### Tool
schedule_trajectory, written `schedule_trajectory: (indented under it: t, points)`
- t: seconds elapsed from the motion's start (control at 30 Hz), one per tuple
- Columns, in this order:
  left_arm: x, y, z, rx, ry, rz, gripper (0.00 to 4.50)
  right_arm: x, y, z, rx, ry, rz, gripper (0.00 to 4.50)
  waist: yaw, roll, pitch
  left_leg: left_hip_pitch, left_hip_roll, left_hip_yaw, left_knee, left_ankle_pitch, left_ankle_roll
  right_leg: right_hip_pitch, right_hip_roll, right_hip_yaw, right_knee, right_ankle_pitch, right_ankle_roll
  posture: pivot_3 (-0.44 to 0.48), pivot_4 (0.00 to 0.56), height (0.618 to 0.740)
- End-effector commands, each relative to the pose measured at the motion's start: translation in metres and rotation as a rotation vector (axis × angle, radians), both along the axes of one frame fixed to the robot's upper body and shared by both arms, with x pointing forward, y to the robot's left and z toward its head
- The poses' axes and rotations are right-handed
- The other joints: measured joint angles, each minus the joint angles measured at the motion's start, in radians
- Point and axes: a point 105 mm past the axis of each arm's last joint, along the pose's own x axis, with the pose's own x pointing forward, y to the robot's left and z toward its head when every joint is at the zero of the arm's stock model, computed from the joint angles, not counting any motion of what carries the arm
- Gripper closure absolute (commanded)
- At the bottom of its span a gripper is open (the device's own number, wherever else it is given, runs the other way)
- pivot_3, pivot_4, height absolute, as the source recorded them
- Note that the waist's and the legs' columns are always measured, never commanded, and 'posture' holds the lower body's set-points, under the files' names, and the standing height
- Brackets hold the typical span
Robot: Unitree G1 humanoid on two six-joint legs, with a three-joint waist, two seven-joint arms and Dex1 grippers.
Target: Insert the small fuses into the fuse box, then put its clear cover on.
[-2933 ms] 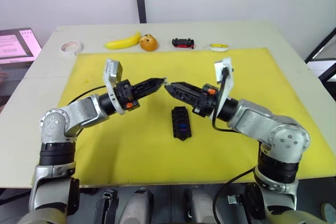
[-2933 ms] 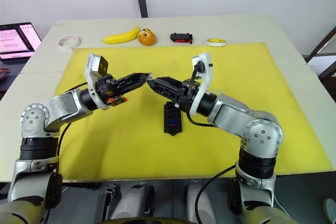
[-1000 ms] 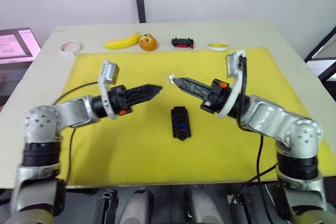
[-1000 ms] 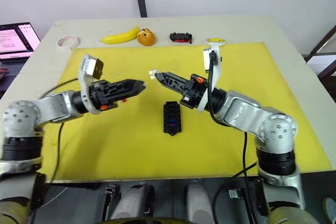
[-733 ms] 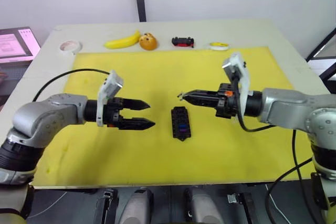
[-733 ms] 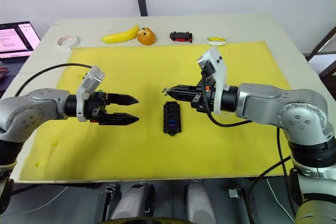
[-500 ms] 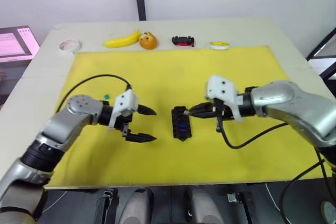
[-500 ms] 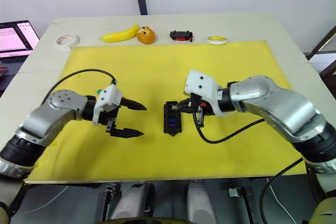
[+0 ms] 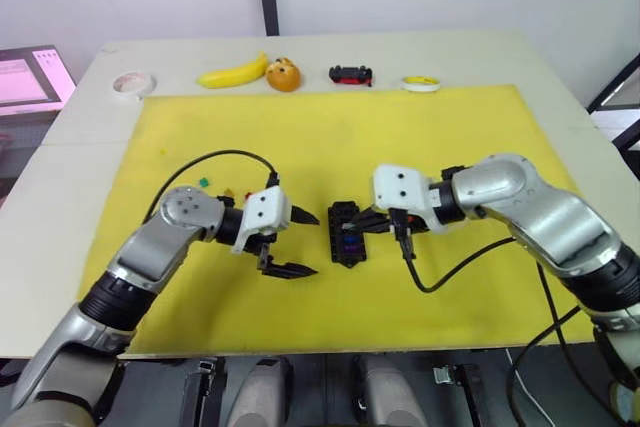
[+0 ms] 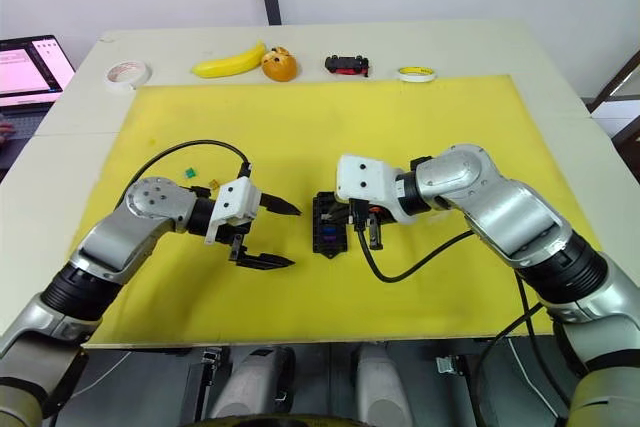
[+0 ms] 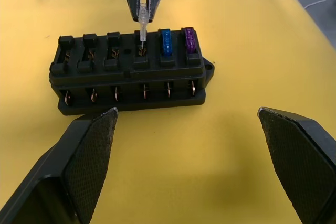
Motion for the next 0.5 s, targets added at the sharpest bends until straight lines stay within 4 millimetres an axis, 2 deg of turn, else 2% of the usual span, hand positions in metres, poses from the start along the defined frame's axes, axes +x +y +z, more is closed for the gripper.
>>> schedule_trajectory:
  t: [0.03,0.5]
  points:
    - [0.0009,-0.0007,0.012,-0.018,-0.055,-0.006,0.03,0.0014,0.0019,0.0083,-0.01,-0.054,0.029,4.5,0.0,0.0,0.0,0.0,0.0,0.0,0.0,0.0,0.0,0.0,0.0,0.0,0.0,0.0,0.0,0.0,0.15,0.74]
    - [-0.0004,-0.0039,0.0145,-0.027,-0.063,-0.006,0.03,0.0041,0.0002,0.002,-0.041,-0.064,0.047,4.5,0.0,0.0,0.0,0.0,0.0,0.0,0.001,0.001,-0.002,0.0,0.0,0.0,0.001,0.0,0.0,0.0,0.15,0.74]
